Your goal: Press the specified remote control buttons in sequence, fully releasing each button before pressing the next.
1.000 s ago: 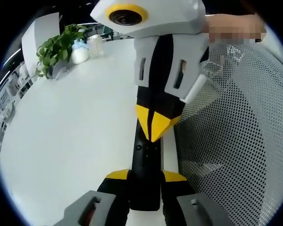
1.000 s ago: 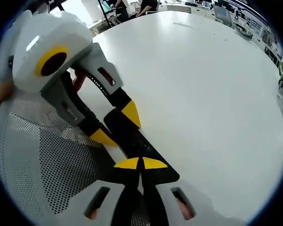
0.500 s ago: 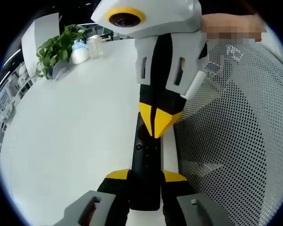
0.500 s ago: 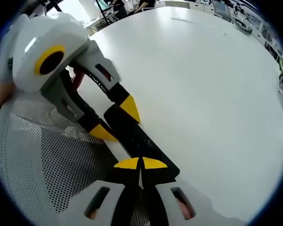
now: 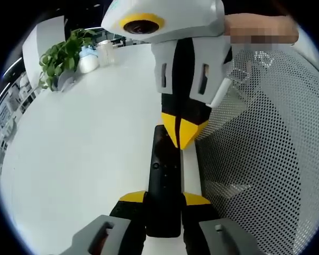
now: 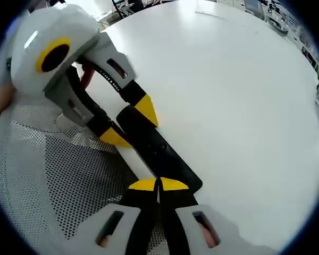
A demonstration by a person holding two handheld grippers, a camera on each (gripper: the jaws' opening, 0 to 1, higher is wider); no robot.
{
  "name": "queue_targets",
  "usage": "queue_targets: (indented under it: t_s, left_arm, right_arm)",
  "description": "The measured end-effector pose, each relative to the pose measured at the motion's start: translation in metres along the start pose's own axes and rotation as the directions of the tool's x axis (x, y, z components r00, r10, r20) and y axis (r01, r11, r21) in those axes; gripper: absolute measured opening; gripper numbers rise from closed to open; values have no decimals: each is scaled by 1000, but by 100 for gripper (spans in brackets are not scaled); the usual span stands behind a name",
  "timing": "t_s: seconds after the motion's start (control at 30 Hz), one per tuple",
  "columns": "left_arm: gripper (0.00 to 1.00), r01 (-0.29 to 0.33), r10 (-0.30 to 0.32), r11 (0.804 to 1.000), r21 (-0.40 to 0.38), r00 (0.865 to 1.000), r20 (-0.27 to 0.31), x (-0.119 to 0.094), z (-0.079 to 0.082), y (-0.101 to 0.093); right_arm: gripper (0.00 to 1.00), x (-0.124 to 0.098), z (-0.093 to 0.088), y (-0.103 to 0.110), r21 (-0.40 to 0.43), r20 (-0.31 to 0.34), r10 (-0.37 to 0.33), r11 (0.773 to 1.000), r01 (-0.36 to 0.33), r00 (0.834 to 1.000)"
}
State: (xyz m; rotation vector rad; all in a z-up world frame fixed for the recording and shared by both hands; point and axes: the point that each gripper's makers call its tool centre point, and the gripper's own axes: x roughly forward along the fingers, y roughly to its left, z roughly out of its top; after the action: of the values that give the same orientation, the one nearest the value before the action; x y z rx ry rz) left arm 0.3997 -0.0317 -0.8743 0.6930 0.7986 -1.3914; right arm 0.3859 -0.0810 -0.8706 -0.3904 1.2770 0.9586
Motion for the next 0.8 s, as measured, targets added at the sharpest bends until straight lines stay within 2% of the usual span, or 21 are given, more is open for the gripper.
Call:
queue_targets:
  t_s: [0.23, 0.37, 0.63, 0.8]
  left_arm:
    - [24, 0, 0, 1000, 0, 1000, 0, 0, 0, 0]
    - [24, 0, 0, 1000, 4, 1000, -3, 0, 0, 0]
    - [24, 0, 0, 1000, 6, 1000, -5, 0, 0, 0]
    - [24, -1, 1, 1000, 10, 1000, -6, 0, 0, 0]
  right_arm:
    - [0, 0, 1, 1, -28, -4, -7, 1000, 6, 1000]
    - [0, -1, 6, 4, -32, 19, 5, 999, -4, 1000]
    - [0, -3, 10, -2, -57, 43, -33, 998, 35, 999]
    - [0, 0, 8, -1, -88, 31, -36, 995, 39, 999]
